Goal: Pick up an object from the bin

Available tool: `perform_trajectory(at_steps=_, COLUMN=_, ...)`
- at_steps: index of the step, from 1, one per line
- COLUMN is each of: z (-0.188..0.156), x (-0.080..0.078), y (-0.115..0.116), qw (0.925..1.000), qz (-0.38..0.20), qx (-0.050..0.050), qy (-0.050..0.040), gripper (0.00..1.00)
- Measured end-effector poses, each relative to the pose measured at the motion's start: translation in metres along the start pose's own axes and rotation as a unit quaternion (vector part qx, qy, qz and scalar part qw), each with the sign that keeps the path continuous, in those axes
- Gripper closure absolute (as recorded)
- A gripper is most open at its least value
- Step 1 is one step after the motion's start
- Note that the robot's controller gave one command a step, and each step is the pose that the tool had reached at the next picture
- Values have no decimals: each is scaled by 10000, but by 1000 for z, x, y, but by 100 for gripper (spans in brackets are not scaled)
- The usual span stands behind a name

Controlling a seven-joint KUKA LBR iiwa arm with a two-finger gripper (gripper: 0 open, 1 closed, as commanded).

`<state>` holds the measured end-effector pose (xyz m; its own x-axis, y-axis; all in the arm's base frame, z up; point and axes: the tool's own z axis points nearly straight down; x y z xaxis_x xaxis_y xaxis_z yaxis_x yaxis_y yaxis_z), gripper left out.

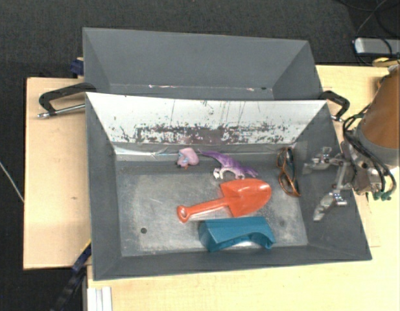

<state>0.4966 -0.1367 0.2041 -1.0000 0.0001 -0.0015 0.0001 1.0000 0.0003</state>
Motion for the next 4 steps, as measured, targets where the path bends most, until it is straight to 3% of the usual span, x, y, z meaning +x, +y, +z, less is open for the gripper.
perform_trajectory(at_steps=1, z=66, x=-32, y=43, qw=9992, qz=-391, qx=5, qy=-26, gripper=0)
perform_trajectory(at_steps=2, z=62, x=-34, y=89, qw=9935, qz=-1142, qx=-7, qy=15, gripper=0)
perform_trajectory(at_steps=3, z=55, x=-59, y=118, qw=9868, qz=-1620, qx=1, qy=-33, gripper=0)
perform_trajectory(at_steps=4, z=114, x=-68, y=133, qw=9565, qz=-2918, qx=-1, qy=-5, gripper=0)
